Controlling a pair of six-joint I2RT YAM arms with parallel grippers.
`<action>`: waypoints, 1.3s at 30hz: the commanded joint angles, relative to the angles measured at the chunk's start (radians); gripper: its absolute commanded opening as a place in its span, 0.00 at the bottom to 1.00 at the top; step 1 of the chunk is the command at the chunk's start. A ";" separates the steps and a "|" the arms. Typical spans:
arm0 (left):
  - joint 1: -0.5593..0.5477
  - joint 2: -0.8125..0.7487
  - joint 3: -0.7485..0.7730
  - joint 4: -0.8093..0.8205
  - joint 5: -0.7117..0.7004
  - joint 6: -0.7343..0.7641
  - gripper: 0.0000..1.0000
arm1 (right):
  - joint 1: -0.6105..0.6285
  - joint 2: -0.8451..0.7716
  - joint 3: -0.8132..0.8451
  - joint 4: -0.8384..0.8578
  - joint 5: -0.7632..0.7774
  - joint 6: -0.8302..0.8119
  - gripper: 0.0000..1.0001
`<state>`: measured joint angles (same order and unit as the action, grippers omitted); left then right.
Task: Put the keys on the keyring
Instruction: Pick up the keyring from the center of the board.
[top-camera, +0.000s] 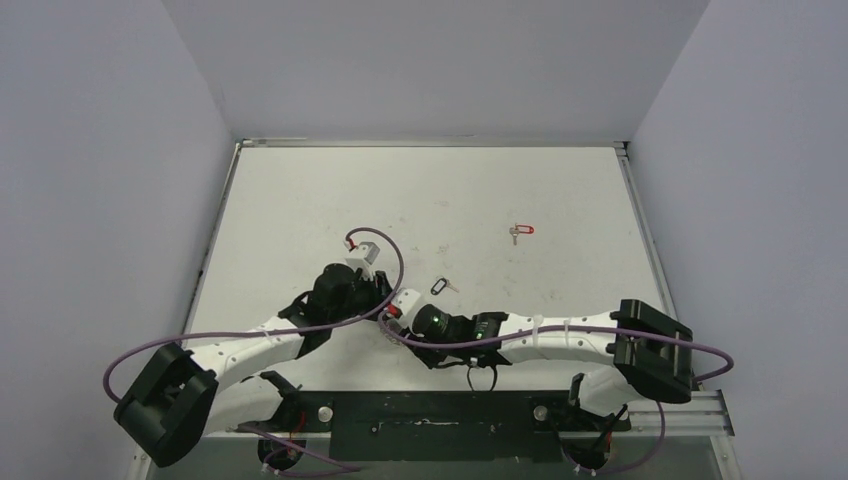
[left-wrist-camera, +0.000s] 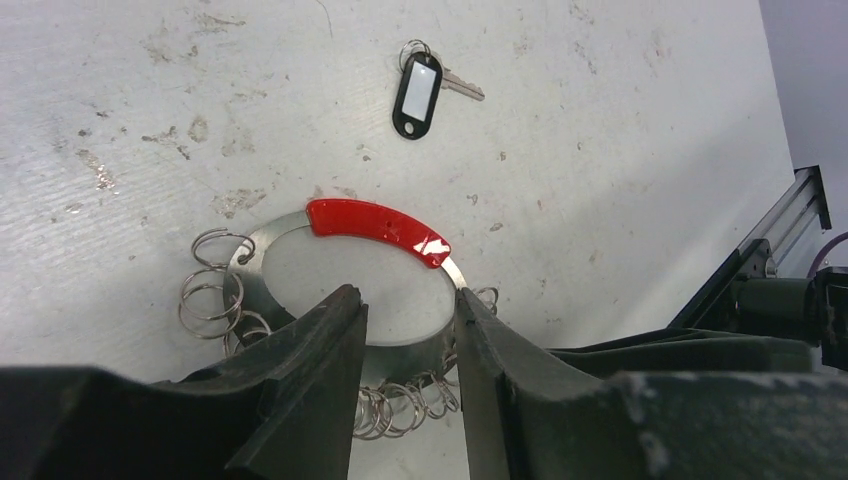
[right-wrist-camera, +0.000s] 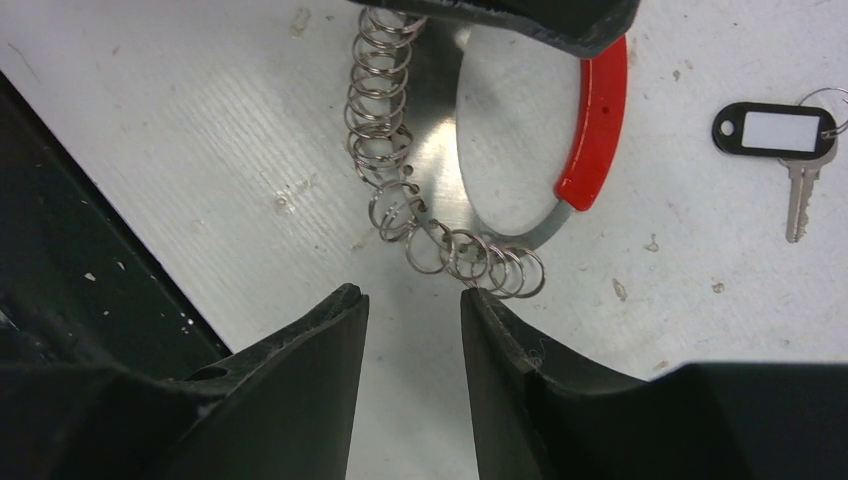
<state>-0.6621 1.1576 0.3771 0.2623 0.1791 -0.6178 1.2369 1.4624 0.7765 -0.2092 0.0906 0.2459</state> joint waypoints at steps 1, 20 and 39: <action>-0.002 -0.106 0.038 -0.133 -0.064 0.001 0.37 | 0.027 0.054 0.074 0.034 0.077 0.067 0.40; 0.006 -0.252 -0.015 -0.247 -0.109 -0.008 0.36 | 0.027 0.164 0.145 0.036 0.074 0.120 0.32; 0.006 -0.272 -0.020 -0.261 -0.114 -0.002 0.35 | 0.005 0.161 0.130 0.029 0.122 0.125 0.08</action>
<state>-0.6590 0.9051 0.3531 -0.0063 0.0746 -0.6247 1.2488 1.6516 0.8829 -0.2085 0.1745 0.3679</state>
